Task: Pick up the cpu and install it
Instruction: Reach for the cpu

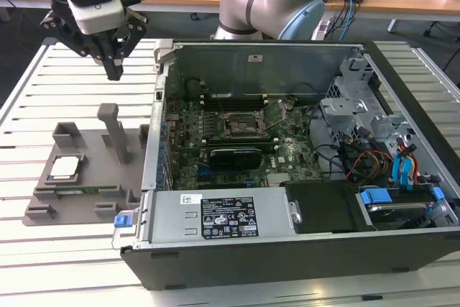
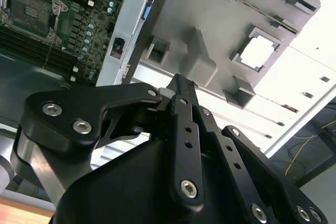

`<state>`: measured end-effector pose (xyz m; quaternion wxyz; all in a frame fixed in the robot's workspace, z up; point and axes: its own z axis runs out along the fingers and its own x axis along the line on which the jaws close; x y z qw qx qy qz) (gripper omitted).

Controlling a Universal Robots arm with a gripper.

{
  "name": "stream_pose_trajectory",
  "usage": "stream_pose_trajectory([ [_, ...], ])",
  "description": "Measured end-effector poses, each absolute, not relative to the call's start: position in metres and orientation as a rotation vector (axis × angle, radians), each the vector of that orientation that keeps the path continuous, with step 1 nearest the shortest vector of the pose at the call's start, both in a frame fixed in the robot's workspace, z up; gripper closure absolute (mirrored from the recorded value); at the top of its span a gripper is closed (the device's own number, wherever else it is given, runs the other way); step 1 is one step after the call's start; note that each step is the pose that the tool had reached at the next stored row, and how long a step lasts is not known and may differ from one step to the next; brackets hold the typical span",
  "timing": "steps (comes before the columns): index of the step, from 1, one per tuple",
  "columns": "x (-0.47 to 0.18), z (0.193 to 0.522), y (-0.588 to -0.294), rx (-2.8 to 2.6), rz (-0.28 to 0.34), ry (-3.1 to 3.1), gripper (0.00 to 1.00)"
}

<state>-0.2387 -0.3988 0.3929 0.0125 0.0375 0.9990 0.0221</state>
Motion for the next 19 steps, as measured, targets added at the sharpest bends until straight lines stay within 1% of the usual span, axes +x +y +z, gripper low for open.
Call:
stream_pose_trajectory([
  [19, -0.283, 0.393, -0.399, 0.117, 0.069, 3.114, 0.89],
])
